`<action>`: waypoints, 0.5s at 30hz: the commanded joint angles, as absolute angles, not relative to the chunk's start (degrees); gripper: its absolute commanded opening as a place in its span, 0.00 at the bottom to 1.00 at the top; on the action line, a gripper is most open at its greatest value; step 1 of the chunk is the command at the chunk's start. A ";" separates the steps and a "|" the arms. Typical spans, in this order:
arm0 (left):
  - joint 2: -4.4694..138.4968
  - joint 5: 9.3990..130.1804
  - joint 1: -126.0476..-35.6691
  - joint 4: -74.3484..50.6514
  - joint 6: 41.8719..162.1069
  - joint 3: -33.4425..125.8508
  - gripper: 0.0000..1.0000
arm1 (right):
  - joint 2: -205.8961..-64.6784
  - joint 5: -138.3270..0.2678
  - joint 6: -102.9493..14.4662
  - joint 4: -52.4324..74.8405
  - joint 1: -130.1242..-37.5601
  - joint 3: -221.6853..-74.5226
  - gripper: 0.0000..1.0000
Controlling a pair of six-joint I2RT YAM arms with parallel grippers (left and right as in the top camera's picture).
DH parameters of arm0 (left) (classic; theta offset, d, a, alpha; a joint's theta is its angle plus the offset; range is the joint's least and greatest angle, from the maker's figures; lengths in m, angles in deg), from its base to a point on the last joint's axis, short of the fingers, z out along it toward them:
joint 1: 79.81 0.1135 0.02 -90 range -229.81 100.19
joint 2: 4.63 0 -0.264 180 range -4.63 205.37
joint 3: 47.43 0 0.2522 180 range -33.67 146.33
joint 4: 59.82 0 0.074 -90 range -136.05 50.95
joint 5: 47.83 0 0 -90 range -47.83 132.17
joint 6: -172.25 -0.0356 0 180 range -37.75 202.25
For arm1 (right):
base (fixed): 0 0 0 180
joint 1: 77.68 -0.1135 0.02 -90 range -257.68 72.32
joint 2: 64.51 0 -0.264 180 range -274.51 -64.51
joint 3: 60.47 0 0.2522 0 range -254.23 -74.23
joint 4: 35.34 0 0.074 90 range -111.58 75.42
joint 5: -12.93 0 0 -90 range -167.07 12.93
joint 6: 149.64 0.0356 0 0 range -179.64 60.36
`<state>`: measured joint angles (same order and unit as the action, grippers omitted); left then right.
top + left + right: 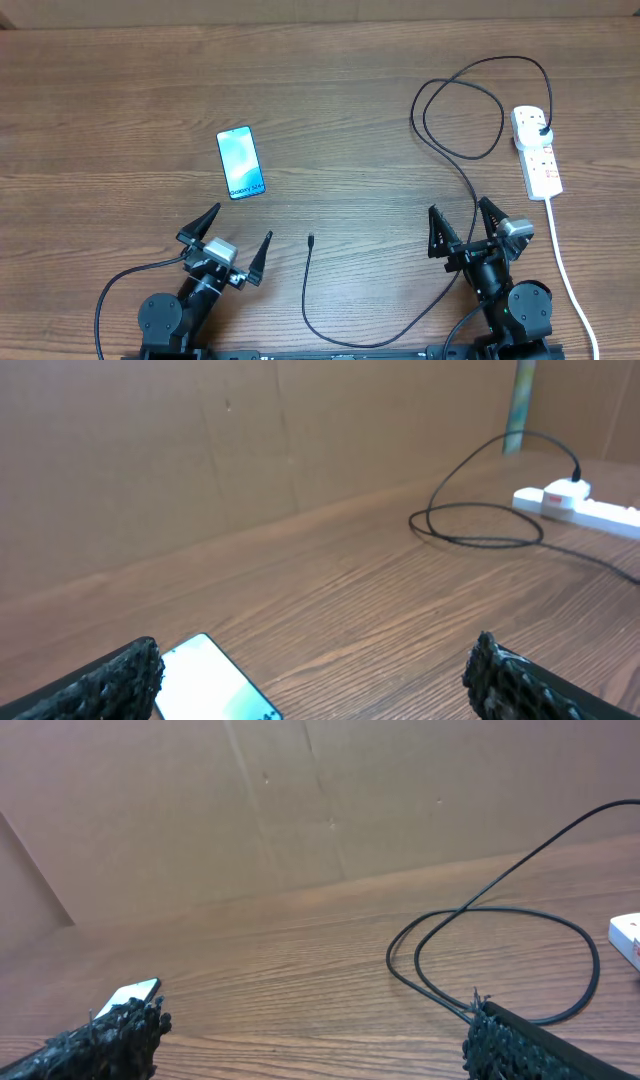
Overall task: Plug charger to phone and switch on socket
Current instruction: 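Move the left gripper forward over the phone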
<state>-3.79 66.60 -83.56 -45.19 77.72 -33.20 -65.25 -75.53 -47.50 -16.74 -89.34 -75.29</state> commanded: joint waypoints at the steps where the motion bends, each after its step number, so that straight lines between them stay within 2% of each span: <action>1: -4.38 66.25 -83.58 -45.21 81.30 -33.36 1.00 | -64.68 -75.27 -47.72 -16.87 -89.19 -74.68 1.00; 8: -4.38 67.28 -83.58 -44.10 87.99 -30.32 1.00 | -64.68 -75.29 -47.72 -16.87 -89.19 -74.68 1.00; 15: -3.53 65.66 -83.58 -27.09 90.24 -12.57 1.00 | -64.68 -75.27 -47.72 -16.87 -89.19 -74.68 1.00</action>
